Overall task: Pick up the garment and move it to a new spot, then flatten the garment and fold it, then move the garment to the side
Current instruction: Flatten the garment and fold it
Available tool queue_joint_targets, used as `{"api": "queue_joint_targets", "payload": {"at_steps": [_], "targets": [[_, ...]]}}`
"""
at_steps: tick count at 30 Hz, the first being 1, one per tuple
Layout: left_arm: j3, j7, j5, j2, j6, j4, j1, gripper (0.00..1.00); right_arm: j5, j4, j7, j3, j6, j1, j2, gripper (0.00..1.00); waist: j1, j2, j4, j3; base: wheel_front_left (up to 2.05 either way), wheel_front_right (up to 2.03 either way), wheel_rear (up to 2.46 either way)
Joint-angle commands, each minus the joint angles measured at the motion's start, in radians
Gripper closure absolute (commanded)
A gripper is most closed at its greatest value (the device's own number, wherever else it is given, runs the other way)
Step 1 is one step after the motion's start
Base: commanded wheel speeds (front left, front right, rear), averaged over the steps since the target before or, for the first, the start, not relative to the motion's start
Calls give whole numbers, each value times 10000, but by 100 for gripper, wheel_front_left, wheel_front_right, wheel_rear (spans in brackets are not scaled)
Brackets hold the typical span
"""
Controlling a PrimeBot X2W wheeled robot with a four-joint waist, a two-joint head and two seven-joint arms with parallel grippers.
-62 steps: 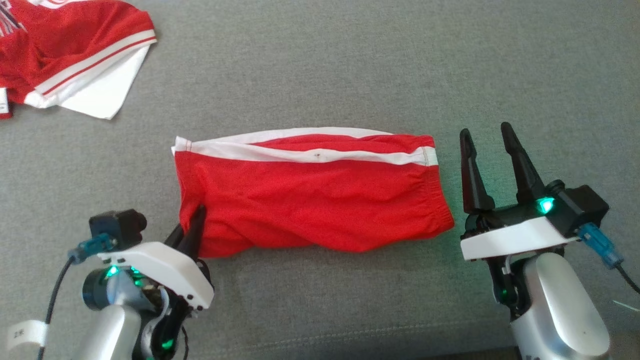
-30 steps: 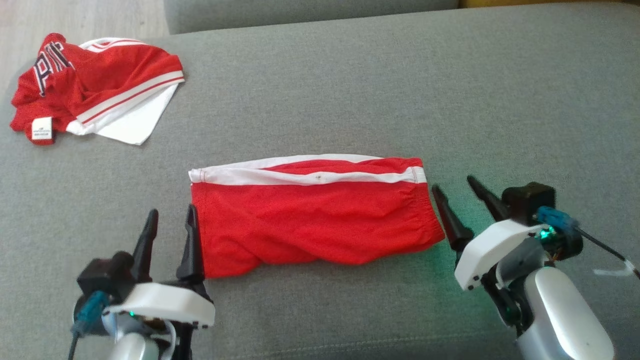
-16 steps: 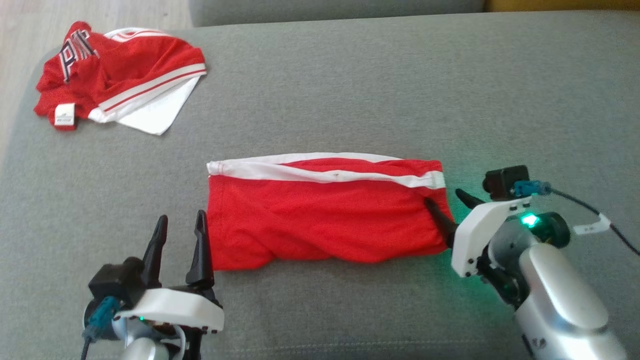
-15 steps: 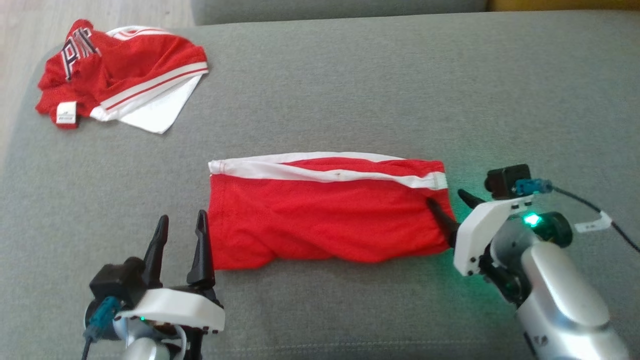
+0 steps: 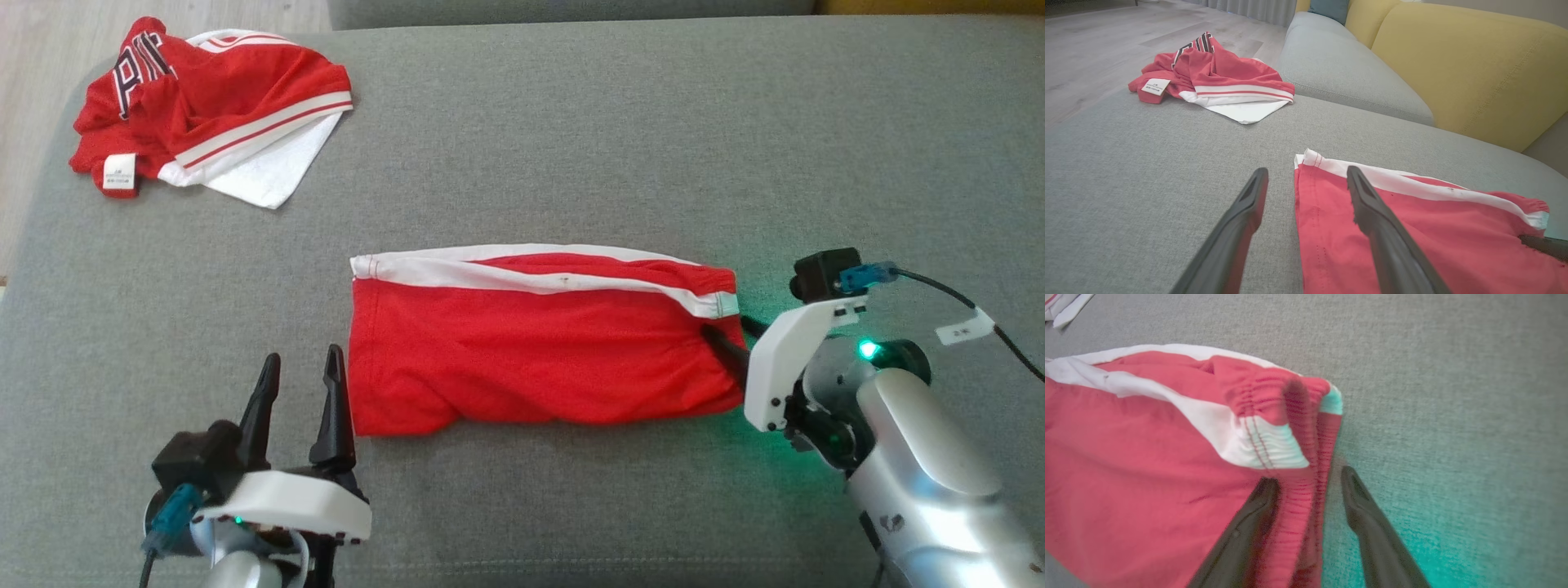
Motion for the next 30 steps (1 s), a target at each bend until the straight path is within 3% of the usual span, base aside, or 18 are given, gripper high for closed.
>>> {"api": "queue_joint_targets", "payload": {"at_steps": [1,4,6,14,24,30], "targets": [[380,-122,111,15,-57,-276,-409,0,179,-108,116,381,75,-205,-23,56,0,-1,-17,17,0,0,0],[418,-122,157,-13,-87,-270,-428,0,390,-84,129,615,75,-312,-106,79,0,-1,-35,36,0,0,0],[445,-123,184,-28,-104,-262,-436,0,495,-57,123,758,75,-384,-155,100,0,-1,-58,40,0,0,0],[523,-123,279,-64,-132,-317,-425,0,787,-119,60,1118,75,-798,-486,100,0,-1,-226,-1,0,0,0],[523,-123,355,-118,-167,-392,-386,0,1297,-601,715,1207,75,-1379,-2023,100,0,-1,-556,-9,0,0,0],[522,-124,373,-97,-216,-362,-395,0,1650,-885,999,1118,75,-1413,-2377,100,0,-1,-724,-17,0,0,0]]}}
